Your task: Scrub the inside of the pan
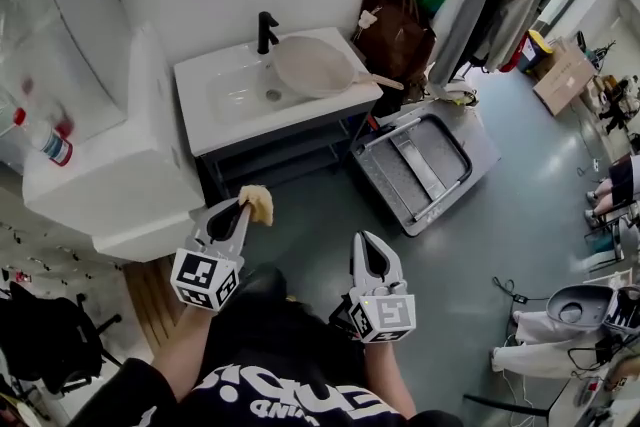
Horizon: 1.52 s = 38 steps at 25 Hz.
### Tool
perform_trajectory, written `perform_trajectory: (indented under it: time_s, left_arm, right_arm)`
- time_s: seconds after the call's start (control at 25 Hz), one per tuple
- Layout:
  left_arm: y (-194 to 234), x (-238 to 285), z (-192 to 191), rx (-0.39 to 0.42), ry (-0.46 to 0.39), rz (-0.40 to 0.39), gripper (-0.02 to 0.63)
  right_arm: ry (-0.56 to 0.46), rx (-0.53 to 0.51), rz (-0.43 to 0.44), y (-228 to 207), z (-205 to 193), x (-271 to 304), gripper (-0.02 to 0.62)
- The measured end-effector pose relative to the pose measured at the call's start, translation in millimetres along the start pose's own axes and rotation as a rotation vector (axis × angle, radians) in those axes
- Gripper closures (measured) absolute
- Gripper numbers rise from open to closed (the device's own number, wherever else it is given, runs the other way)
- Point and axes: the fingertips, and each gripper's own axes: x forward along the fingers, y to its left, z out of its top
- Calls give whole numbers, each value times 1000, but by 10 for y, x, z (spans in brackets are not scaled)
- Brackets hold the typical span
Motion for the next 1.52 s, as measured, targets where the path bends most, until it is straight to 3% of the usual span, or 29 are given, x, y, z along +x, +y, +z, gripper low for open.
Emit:
perform_trajectory:
  time_s: [0.4, 0.72, 1.08, 1.52]
  left_arm:
    - [18, 438, 92, 13, -21, -14, 584]
    - [222, 1042, 180, 14, -22, -20, 584]
    - [582, 2027, 371, 18, -10, -40, 584]
    - [1115, 3344, 852, 33, -29, -82, 584]
  right_arm:
    - [-8, 2, 4, -242, 13, 293, 584]
    - [0, 5, 23, -508, 8, 854, 584]
    - [18, 22, 24, -968, 47, 1785, 584]
    - [-1, 28, -13, -1644, 394, 2979, 584]
